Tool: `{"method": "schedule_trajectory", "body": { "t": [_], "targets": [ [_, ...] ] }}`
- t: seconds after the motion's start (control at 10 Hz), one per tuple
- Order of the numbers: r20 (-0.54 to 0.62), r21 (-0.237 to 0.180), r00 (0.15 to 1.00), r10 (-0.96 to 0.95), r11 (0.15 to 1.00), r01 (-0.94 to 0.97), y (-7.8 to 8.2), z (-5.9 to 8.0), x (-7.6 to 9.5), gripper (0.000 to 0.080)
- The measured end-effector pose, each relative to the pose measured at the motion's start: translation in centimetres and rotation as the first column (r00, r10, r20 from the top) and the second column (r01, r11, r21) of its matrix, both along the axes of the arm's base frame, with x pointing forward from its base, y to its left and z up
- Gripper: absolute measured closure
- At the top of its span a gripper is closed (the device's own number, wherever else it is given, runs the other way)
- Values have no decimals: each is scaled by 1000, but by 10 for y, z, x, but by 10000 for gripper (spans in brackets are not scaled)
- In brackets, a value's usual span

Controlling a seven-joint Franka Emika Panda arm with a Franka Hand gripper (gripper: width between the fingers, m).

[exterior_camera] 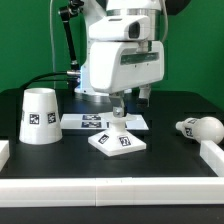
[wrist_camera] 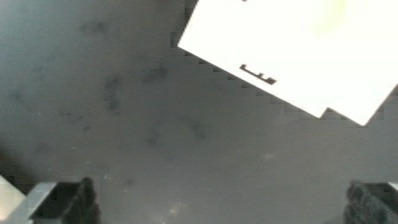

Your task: Assemble lamp

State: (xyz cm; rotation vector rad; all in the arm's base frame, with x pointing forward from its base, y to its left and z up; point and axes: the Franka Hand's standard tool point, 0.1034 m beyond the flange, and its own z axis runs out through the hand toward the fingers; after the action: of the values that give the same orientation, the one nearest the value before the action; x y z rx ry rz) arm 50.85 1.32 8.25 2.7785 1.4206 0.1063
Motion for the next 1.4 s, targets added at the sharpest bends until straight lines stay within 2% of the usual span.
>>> {"method": "schedule_trajectory", "body": {
  "t": [0.2, 0.4, 0.5, 0.8, 1.1, 1.4],
  "targets": [
    [-1, 4, 999, -54, 999, 54, 1, -1, -2, 100],
    [-22, 8, 980, -196, 980, 197, 0, -7, -21, 100],
    [-35, 5, 976, -217, 976, 217, 0, -10, -32, 100],
    [-51, 2, 971, -234, 972, 234, -3, -19, -49, 100],
    [-53, -2, 969, -240, 971, 240, -9, -21, -51, 100],
    [-44, 0, 971, -236, 972, 236, -16, -32, -54, 100]
  ]
}}
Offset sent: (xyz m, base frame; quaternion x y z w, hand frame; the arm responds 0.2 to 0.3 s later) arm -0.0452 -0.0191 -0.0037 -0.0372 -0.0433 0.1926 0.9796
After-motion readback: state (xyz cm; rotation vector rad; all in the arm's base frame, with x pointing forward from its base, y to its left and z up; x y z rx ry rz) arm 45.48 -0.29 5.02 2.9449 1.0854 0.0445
